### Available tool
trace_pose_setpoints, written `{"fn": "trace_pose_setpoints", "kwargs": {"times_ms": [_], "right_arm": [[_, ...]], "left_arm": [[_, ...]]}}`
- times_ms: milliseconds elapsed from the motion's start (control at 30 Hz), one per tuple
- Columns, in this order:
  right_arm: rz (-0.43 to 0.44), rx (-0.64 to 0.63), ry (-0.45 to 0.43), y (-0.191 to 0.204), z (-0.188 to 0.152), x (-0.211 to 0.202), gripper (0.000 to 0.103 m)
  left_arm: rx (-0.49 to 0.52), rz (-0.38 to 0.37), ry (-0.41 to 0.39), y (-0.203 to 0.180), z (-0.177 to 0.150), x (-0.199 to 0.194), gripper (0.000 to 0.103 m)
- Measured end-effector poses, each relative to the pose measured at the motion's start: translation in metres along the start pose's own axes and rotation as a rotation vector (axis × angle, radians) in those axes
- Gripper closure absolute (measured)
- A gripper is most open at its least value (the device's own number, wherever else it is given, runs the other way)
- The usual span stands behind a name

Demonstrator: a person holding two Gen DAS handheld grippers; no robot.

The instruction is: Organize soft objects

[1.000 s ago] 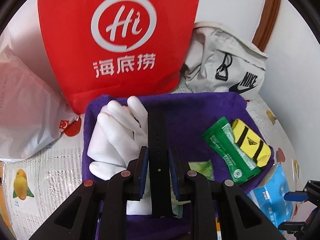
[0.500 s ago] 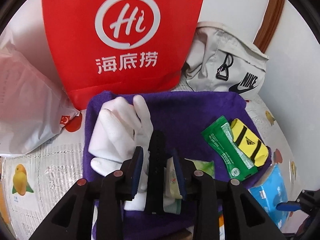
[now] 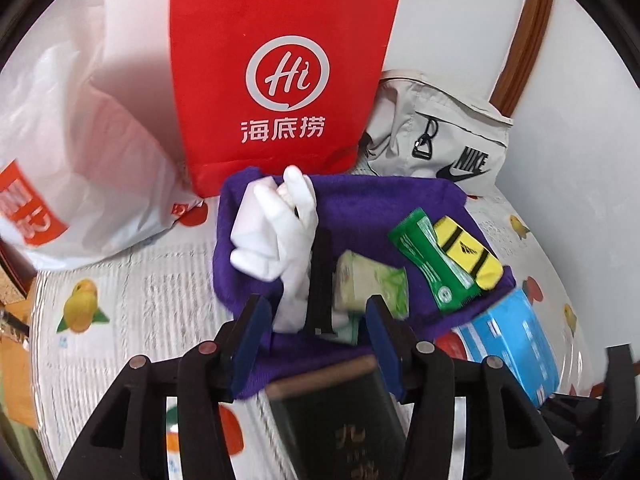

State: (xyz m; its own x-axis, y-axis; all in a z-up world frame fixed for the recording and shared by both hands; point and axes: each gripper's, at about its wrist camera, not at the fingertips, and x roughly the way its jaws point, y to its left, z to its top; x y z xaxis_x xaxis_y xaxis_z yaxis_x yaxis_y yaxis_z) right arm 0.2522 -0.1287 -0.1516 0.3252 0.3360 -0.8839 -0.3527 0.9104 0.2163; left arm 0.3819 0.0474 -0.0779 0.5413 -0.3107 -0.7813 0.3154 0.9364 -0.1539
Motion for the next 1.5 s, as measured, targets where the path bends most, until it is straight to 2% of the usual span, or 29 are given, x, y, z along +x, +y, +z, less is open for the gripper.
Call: {"fn": "trace_pose_setpoints", "kwargs": {"times_ms": [67, 233, 300, 467, 533, 633, 667, 733, 767, 800, 900, 967, 1200, 1500], "right_arm": [[-0.024, 0.005, 0.019, 0.007, -0.008, 0.007, 0.033], [-0.118, -0.008, -0.006, 0.026, -0.018, 0.017, 0.015], [-0.132, -0.008, -0.009, 0.031, -0.018, 0.021, 0.014], [-0.279, -0.025, 0.005, 0.042, -0.018, 0.040, 0.014], [-0.296, -0.036, -0.012, 0.044, -0.021, 0.042, 0.014], [-0.294, -0.038, -0.035, 0.044, -0.025, 0.040, 0.020], [-0.297, -0.041, -0.045, 0.044, -0.026, 0.039, 0.028], [-0.294, -0.043, -0.055, 0.043, -0.029, 0.036, 0.045], [-0.247, -0.041, -0.047, 0.042, -0.031, 0.035, 0.067], [-0.216, -0.030, -0.047, 0.041, -0.028, 0.035, 0.076], [-0.228, -0.047, -0.051, 0.041, -0.030, 0.034, 0.094], [-0.206, -0.049, -0.054, 0.037, -0.030, 0.030, 0.100], [-0.099, -0.034, -0.092, 0.034, -0.033, 0.005, 0.101], [-0.009, -0.017, -0.186, 0.032, -0.023, -0.047, 0.101]], "left_arm": [[-0.001, -0.010, -0.005, 0.000, -0.008, -0.008, 0.053], [0.006, -0.048, -0.013, 0.000, -0.026, -0.024, 0.053], [0.007, -0.048, -0.018, 0.000, -0.031, -0.029, 0.053], [-0.002, -0.045, -0.021, 0.003, -0.043, -0.040, 0.053], [-0.005, -0.037, -0.022, 0.003, -0.050, -0.045, 0.053], [-0.017, -0.020, -0.024, 0.003, -0.065, -0.052, 0.053], [-0.026, -0.016, -0.023, 0.003, -0.073, -0.054, 0.053], [-0.043, -0.011, -0.013, 0.004, -0.086, -0.058, 0.053], [-0.054, -0.006, -0.012, 0.005, -0.093, -0.060, 0.053], [-0.060, -0.003, -0.011, 0.005, -0.098, -0.061, 0.053], [-0.086, 0.000, 0.001, 0.006, -0.121, -0.068, 0.053], [-0.108, -0.002, 0.018, 0.006, -0.136, -0.070, 0.053], [-0.197, -0.026, 0.084, 0.006, -0.179, -0.066, 0.053], [-0.211, -0.058, 0.136, -0.016, -0.204, -0.060, 0.053]]}}
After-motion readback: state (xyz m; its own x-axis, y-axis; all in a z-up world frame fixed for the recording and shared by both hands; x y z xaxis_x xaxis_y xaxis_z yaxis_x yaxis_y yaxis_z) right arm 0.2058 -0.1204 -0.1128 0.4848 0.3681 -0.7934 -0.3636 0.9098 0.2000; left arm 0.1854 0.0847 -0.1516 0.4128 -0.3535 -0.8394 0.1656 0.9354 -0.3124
